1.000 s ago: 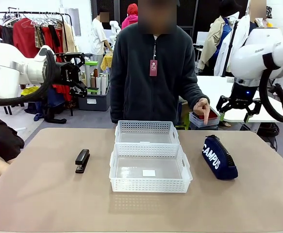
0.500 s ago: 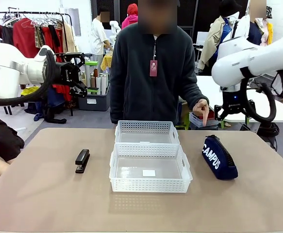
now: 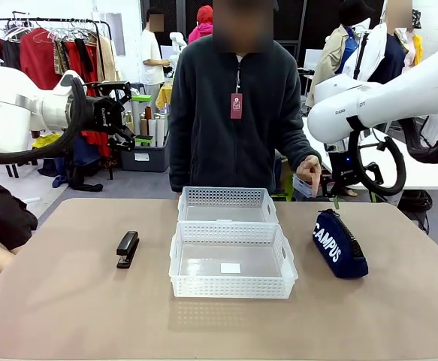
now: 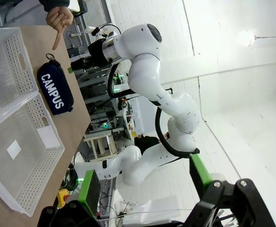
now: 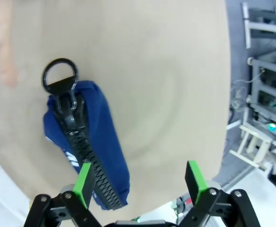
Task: Distribute items into two baskets.
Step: Pick up the Pencil pouch that the person points to.
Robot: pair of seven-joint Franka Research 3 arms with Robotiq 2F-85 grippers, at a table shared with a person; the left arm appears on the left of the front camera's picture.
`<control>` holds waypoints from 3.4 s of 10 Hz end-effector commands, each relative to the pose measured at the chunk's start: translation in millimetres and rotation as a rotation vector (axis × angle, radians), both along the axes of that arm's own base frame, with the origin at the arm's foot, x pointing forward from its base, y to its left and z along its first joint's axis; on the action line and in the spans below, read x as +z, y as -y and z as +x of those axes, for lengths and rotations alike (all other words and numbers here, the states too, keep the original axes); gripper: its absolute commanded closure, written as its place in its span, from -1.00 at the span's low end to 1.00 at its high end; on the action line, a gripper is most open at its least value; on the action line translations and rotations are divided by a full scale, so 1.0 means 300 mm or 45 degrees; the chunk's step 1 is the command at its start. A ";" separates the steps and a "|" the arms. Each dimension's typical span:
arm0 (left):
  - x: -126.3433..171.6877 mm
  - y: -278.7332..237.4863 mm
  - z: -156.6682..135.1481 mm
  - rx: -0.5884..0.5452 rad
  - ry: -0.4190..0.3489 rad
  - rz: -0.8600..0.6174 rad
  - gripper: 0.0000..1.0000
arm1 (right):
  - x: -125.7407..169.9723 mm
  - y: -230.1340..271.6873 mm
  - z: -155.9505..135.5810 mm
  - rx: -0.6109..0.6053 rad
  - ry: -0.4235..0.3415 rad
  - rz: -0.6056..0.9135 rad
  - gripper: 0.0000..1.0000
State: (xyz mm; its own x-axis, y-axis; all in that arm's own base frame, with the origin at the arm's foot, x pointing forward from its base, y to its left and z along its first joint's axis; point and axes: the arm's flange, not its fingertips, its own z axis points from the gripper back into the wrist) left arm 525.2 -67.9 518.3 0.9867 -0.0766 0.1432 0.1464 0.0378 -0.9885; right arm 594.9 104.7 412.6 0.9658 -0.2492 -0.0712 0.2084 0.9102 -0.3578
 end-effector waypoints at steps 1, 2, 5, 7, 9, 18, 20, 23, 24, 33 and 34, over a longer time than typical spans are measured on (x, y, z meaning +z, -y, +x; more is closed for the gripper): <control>0.006 0.000 -0.002 0.000 0.004 -0.001 -1.00 | 0.020 0.012 -0.035 0.057 0.014 0.119 -1.00; 0.006 0.000 -0.002 0.000 0.004 -0.001 -1.00 | 0.009 0.012 -0.051 0.080 -0.005 0.157 -1.00; 0.006 0.000 -0.002 0.000 0.004 -0.001 -1.00 | -0.030 0.022 -0.076 0.188 -0.100 0.327 -1.00; 0.006 0.000 -0.002 0.000 0.004 -0.001 -1.00 | -0.063 0.035 -0.097 0.226 -0.105 0.368 -1.00; 0.006 0.000 -0.002 0.000 0.004 -0.001 -1.00 | -0.091 0.037 -0.120 0.257 -0.119 0.389 -1.00; 0.006 0.000 -0.002 0.000 0.004 -0.001 -1.00 | -0.156 0.018 -0.143 0.329 -0.021 0.437 1.00; 0.006 0.000 -0.002 0.000 0.004 -0.001 -1.00 | -0.127 0.023 -0.150 0.310 -0.010 0.449 1.00; 0.006 0.000 -0.002 0.000 0.004 -0.001 -1.00 | -0.070 0.026 -0.166 0.288 -0.001 0.469 1.00; 0.006 0.000 -0.002 0.000 0.004 -0.001 -1.00 | -0.038 0.026 -0.169 0.282 0.014 0.472 1.00; 0.006 0.000 -0.002 0.000 0.004 -0.001 -1.00 | 0.636 -0.066 -0.260 0.173 0.115 0.496 1.00; 0.006 0.000 -0.002 0.000 0.004 -0.001 -1.00 | 0.709 -0.069 -0.255 0.166 0.127 0.530 1.00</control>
